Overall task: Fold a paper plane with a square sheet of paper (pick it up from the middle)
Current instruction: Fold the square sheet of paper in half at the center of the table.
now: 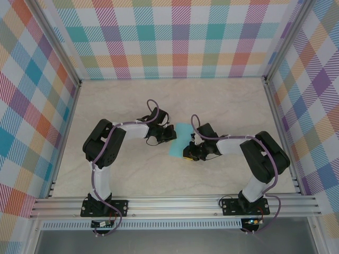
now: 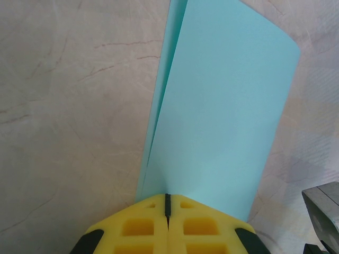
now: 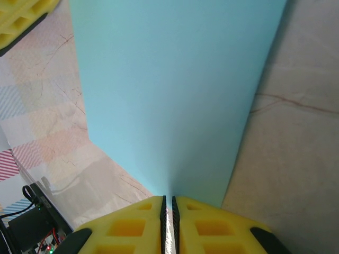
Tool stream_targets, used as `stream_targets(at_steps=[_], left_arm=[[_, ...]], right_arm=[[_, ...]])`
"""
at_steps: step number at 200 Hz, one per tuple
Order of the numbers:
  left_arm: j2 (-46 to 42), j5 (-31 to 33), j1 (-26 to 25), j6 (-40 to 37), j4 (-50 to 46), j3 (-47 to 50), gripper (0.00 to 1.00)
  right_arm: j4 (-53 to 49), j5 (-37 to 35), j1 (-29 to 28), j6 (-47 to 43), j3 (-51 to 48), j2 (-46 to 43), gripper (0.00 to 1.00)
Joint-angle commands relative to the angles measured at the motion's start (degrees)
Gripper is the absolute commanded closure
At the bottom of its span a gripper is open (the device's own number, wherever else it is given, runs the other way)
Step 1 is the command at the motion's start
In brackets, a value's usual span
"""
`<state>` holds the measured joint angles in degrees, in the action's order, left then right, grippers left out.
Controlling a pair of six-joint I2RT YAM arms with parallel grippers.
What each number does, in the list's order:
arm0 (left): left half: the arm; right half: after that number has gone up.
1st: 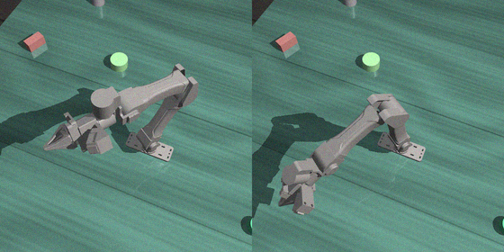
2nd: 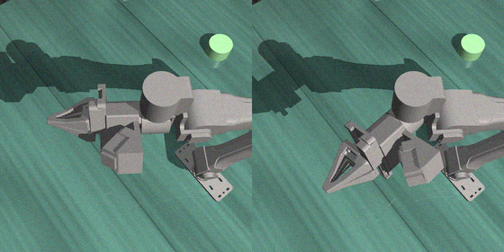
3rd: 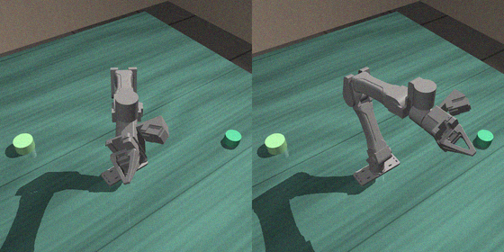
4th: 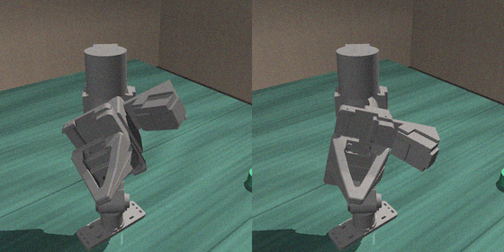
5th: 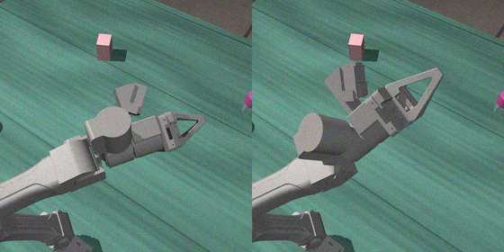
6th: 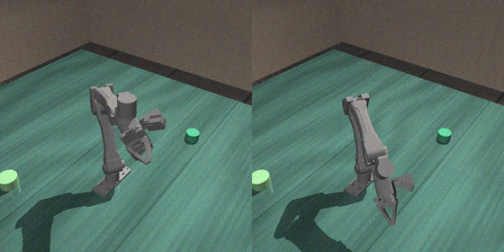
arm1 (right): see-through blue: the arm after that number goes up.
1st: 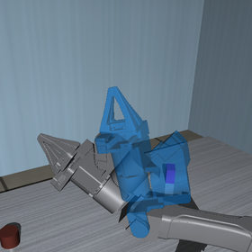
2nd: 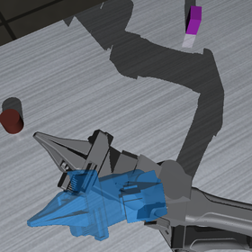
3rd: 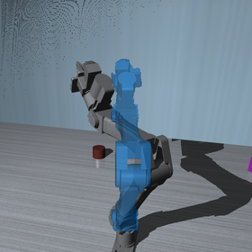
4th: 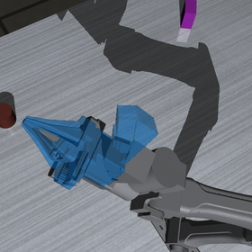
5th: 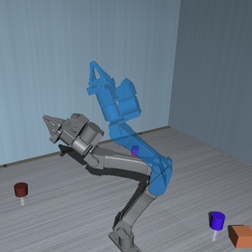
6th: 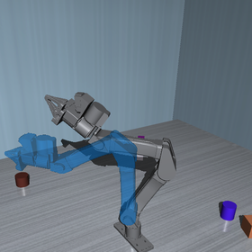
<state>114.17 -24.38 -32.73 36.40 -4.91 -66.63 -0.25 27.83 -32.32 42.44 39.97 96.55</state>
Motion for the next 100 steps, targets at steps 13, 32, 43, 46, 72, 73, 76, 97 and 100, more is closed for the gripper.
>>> stream_targets(at_steps=[13, 32, 43, 46, 72, 73, 76, 97, 100], left_arm=[[1.67, 3.51, -1.13, -0.55, -7.53, 1.86, 1.0], [1.08, 2.91, -1.19, -1.0, -7.91, 1.29, 1.0], [0.18, 2.6, -1.25, -1.16, -8.01, 1.08, 1.0], [-0.12, 2.64, -1.28, -1.22, -8.01, 1.02, 1.0], [-2.95, 2.41, -1.24, -1.25, -8.43, -0.19, 0.96], [-3.1, 2.37, -1.26, -1.25, -8.44, -0.22, 0.95], [-3.46, 2.37, -1.28, -1.22, -8.49, -0.33, 0.93], [-5.96, 2.63, -1.28, -1.2, -8.45, -0.78, 0.81], [-6.26, 2.79, -1.28, -1.16, -8.45, -0.74, 0.8]], right_arm=[[-4.96, -1.82, -0.56, -0.19, -0.69, -1.46, 0.84], [-8.5, -3.66, -0.56, -0.4, 1.67, -4.55, 0.83], [-12.09, -6.69, -0.56, -0.66, 3.71, -6.37, 0.81], [-12.92, -7.57, -0.48, -0.68, 4.16, -6.78, 0.8], [-20.34, -16.51, 0.3, -0.19, 8.57, -9.07, 0.69], [-20.81, -16.72, 0.31, -0.13, 8.82, -9.04, 0.69], [-22.09, -18.24, 0.4, -0.04, 9.54, -8.91, 0.67], [-25.31, -20.98, 0.87, -0.44, 13.38, -6.67, 0.65], [-25.54, -20.98, 0.98, -0.42, 13.89, -6.22, 0.65]])
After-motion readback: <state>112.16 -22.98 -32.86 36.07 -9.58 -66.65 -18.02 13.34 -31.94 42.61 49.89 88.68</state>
